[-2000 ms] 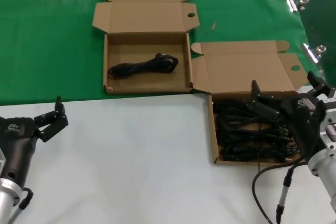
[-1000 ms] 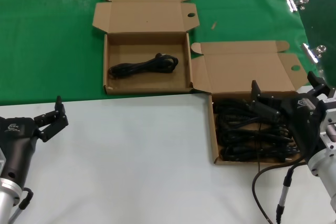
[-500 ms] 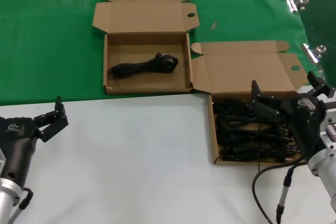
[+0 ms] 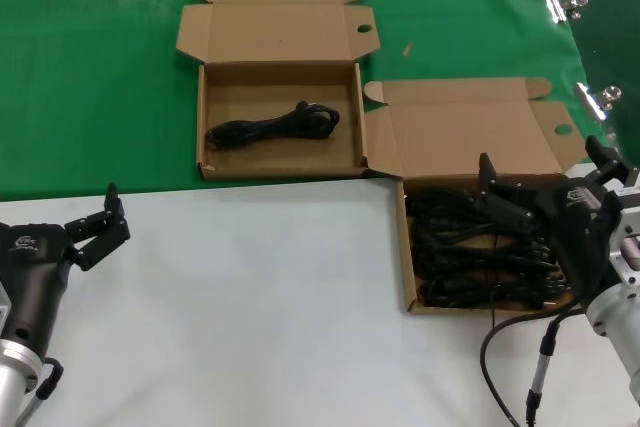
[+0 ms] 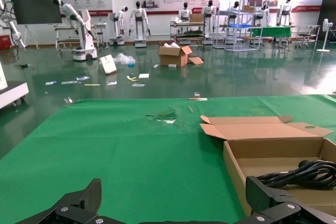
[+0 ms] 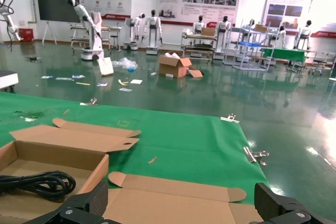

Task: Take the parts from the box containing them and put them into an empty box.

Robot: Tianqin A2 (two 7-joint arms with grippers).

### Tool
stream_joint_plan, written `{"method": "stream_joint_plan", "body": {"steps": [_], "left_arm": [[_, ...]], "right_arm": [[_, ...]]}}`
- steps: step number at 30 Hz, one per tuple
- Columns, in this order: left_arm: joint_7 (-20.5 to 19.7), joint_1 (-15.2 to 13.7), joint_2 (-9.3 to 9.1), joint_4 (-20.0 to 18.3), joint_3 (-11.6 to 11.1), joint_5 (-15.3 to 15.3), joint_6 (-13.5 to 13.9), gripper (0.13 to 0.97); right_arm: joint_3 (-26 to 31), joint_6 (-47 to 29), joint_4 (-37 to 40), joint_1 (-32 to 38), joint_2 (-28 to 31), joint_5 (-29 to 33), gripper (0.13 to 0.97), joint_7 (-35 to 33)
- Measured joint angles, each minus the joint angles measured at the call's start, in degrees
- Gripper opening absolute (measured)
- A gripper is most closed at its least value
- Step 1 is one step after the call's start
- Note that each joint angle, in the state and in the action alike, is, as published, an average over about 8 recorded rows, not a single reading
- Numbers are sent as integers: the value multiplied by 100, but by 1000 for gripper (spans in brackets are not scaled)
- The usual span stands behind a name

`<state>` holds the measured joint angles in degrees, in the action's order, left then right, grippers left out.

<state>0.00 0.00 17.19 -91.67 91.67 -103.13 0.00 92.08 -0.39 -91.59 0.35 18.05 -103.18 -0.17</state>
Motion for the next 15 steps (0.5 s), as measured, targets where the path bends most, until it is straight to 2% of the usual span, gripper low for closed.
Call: {"method": "stream_joint_plan", "body": {"steps": [15], "left_arm": [[0, 0, 0, 0, 0, 0, 0, 966]], "right_arm": [[0, 0, 0, 0, 0, 0, 966, 0]]}}
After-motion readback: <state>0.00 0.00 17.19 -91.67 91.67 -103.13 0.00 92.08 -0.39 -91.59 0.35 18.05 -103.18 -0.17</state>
